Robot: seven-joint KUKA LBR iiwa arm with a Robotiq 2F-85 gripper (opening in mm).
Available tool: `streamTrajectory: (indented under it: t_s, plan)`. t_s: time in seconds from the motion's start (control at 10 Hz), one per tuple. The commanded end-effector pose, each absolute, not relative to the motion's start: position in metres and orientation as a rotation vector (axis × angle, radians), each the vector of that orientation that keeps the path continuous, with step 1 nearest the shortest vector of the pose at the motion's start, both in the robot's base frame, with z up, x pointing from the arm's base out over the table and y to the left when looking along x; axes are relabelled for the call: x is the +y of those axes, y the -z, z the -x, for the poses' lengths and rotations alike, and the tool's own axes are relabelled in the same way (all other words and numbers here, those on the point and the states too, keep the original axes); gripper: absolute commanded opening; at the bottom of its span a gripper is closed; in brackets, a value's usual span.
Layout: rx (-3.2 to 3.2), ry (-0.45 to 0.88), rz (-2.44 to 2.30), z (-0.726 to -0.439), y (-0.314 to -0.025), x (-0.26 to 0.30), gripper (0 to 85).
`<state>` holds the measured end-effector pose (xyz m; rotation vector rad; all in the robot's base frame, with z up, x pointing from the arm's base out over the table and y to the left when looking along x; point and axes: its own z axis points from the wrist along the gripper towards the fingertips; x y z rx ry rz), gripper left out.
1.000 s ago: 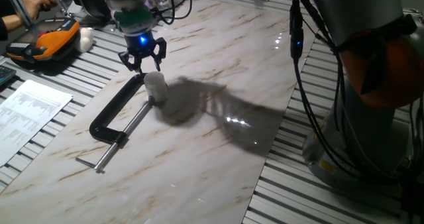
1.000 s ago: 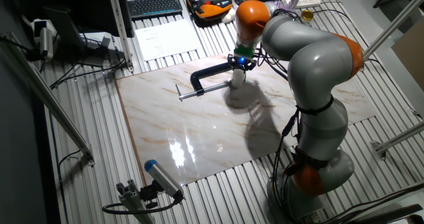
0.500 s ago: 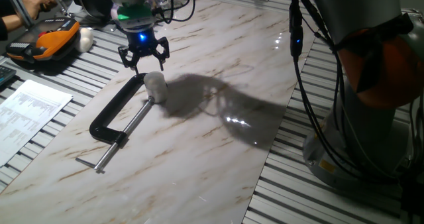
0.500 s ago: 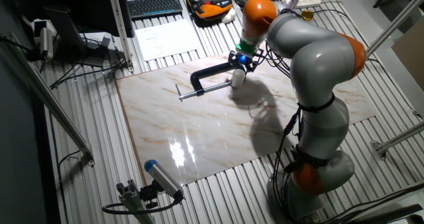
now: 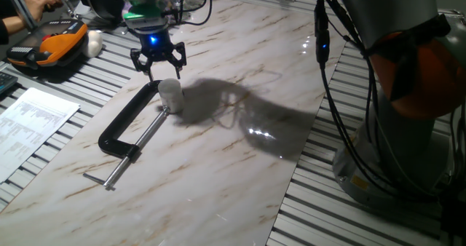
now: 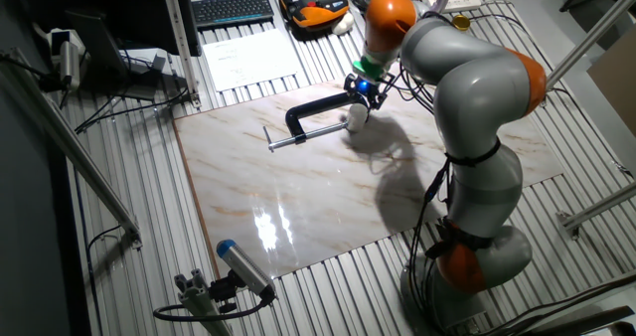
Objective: Unscrew the lid from the jar
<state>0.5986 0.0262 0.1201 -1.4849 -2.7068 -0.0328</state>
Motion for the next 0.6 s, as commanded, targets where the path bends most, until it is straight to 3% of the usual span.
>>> streamTrajectory:
  t_s: [0.0, 0.1, 0.5]
  plan:
    - [-1.645, 0.046, 2.644, -0.5987, -0.1202, 0.0264, 68.0]
    - [-1.733, -0.017, 2.610, -0.5988, -0.1206, 0.0263, 68.0]
    - [-1.826, -0.057, 2.558, -0.5988, -0.1210, 0.0263, 68.0]
